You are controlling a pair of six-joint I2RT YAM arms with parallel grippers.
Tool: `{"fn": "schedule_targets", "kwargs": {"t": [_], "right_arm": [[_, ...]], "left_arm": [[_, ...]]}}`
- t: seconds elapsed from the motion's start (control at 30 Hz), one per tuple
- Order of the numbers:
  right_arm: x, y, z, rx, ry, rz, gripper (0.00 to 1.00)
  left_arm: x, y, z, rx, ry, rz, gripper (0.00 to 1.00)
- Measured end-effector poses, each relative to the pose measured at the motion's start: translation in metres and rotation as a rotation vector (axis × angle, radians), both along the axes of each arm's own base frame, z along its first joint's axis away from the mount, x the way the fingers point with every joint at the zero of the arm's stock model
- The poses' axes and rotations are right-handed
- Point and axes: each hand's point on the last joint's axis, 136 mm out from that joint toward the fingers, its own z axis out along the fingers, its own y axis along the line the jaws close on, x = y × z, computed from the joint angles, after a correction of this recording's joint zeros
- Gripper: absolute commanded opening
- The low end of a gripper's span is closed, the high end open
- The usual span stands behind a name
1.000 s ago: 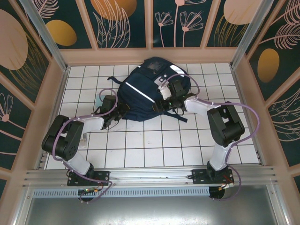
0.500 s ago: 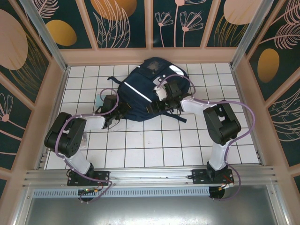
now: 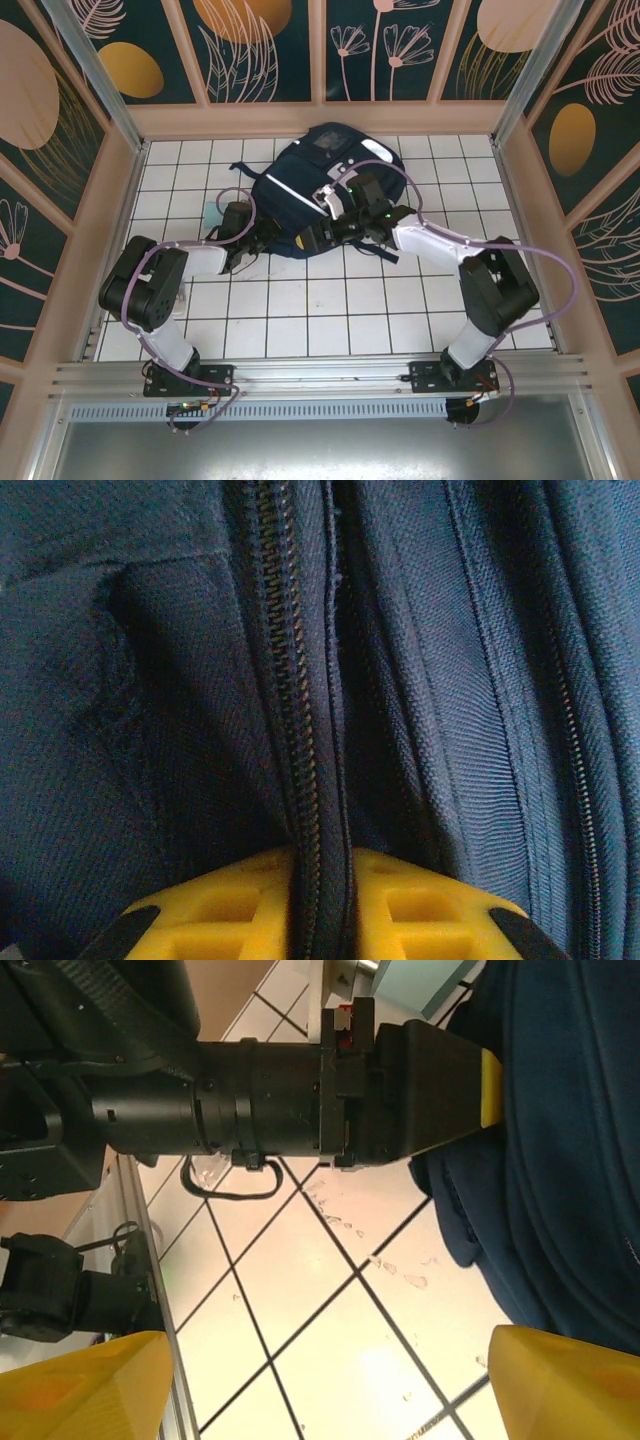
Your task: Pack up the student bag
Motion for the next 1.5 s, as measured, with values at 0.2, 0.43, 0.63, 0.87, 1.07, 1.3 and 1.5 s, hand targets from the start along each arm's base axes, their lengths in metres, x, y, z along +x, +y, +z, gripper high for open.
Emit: {"fn": "schedule_targets", "kwargs": {"t": [0.2,0.43,0.63,0.87,1.07,1.3,1.5], "right_arm": [[0.030,-0.037,0.005,-0.136,-0.124,-0.266,0.90],[0.076,-0.072,0.024,-0.116,-0.180,-0.547,0.85],[0.118,-0.098,0.007,-0.109,-0.100,-0.674,0.80],[0.132,-0.098,-0.053,-0.161,0.034,-0.740,0.75],[0.146,-0.088,-0.085,-0.154,0.099,-0.762,0.40],[0.154,-0.077,-0.087,-0.107,0.139,-0.776,0.00],[0.154,-0.073,-0.079,-0.057,0.194,-0.799,0.00]], "left_arm": [[0.001,0.000,0.000,0.016,0.004,-0.008,0.24],[-0.003,0.004,0.011,0.118,-0.009,-0.058,0.33],[-0.010,0.015,0.027,0.216,-0.037,-0.082,0.36],[-0.021,0.012,0.037,0.245,-0.047,-0.119,0.37],[-0.032,-0.008,0.044,0.237,-0.067,-0.173,0.37],[-0.043,-0.027,0.045,0.235,-0.075,-0.223,0.38],[-0.059,-0.051,0.045,0.242,-0.086,-0.286,0.40]]}}
